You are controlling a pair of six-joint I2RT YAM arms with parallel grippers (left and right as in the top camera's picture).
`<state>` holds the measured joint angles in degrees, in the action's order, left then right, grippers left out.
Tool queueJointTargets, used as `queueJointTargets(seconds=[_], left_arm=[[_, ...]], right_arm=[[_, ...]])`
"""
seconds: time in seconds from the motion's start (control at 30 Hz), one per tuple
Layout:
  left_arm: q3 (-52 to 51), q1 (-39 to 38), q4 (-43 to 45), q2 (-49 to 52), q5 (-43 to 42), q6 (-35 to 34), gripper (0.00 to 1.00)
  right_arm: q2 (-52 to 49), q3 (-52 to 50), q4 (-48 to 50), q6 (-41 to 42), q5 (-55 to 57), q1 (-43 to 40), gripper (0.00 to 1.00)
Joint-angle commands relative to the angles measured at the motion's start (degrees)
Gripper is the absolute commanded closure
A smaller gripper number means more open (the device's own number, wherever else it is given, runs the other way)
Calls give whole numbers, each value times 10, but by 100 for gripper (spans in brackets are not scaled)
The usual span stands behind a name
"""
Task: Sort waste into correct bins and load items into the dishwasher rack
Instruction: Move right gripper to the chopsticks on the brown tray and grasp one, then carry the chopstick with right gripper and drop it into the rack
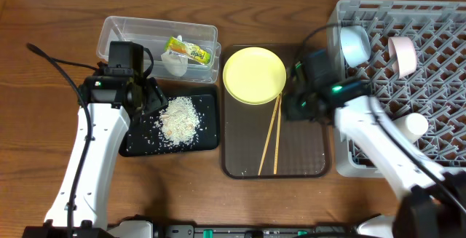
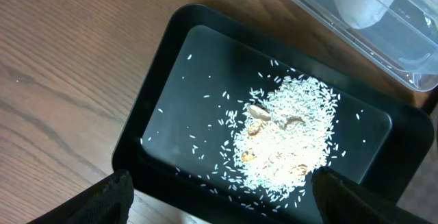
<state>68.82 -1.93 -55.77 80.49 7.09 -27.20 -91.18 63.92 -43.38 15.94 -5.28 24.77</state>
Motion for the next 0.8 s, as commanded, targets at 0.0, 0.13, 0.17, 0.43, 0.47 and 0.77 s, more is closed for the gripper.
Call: queueJointTargets(seconds=[0.0,0.13,0.17,0.43,0.47,0.77], left_arm=[[-3,3,-3,4,11,-5,14],[-3,3,-4,4,11,-5,14],[-3,3,-4,4,11,-5,14],[-3,3,-4,4,11,-5,14],[-3,3,-4,4,11,-5,14],[-3,3,-3,4,11,-5,14]], right_arm=[[-31,-36,20,60,25,35,45],[-68,-64,45,103,30,62,49],[-76,-68,49,115,35,67,50],[-124,-76,56,171,88,95,78],[-124,-76,52,182,96,95,86],[-67,-52,4,179,156,61,99]])
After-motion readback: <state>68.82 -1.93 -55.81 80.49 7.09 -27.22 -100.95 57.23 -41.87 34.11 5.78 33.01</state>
